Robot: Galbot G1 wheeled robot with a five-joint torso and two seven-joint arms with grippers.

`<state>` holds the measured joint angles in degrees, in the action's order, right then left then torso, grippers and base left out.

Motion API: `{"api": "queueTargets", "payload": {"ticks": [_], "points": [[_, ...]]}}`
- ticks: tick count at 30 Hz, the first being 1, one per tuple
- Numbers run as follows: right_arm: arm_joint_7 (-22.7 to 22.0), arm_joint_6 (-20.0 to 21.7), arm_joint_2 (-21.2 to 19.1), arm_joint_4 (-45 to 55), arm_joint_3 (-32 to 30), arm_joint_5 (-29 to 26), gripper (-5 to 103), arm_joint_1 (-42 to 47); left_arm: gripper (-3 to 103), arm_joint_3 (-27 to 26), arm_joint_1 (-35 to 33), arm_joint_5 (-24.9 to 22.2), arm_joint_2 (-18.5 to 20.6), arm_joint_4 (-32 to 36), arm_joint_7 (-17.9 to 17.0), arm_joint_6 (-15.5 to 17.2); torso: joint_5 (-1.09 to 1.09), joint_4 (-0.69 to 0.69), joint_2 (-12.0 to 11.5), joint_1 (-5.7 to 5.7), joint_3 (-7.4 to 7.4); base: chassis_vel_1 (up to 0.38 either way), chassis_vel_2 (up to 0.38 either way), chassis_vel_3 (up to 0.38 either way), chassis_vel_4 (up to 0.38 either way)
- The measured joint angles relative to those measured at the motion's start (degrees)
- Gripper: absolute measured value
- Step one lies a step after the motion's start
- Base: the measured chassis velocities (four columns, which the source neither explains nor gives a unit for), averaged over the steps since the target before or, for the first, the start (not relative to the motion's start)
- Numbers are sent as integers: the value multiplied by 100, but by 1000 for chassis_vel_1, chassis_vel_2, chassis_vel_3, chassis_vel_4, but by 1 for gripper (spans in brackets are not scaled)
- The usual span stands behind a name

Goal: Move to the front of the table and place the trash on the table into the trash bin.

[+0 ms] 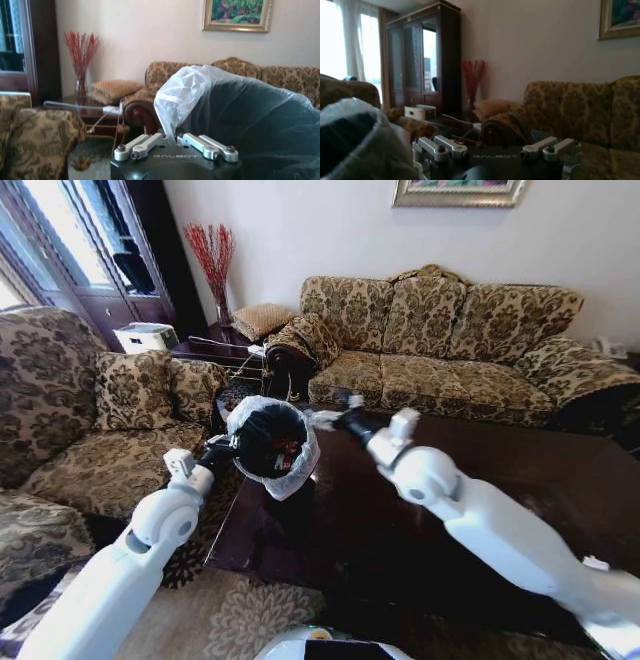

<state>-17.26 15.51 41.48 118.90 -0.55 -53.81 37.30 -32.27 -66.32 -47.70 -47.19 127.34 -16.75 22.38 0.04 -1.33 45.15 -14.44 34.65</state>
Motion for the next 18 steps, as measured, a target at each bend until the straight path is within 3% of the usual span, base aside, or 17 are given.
{"api": "queueTargets", "payload": {"ticks": [5,6,8,12,18], "points": [[-81,-35,33,-525,-1208,523,100,1606,3,-97,125,-179,152,188,-59,11,4,-2,0,1,0,0,0,0,0],[-81,-35,33,-525,-1208,523,100,1606,3,-97,125,-179,152,188,-59,11,4,-2,0,1,0,0,0,0,0],[-4,-135,321,-897,-1751,886,100,2318,3,-87,168,-206,156,238,-73,17,-4,-4,0,1,0,0,0,0,0],[143,-198,654,-1330,-1887,1262,100,2735,3,-81,84,-184,112,256,-70,18,-3,-5,1,1,0,0,0,0,0],[225,-239,1129,-2085,-1661,1419,100,2634,3,-79,45,-169,114,268,-37,18,-2,-5,1,1,0,0,0,0,0]]}}
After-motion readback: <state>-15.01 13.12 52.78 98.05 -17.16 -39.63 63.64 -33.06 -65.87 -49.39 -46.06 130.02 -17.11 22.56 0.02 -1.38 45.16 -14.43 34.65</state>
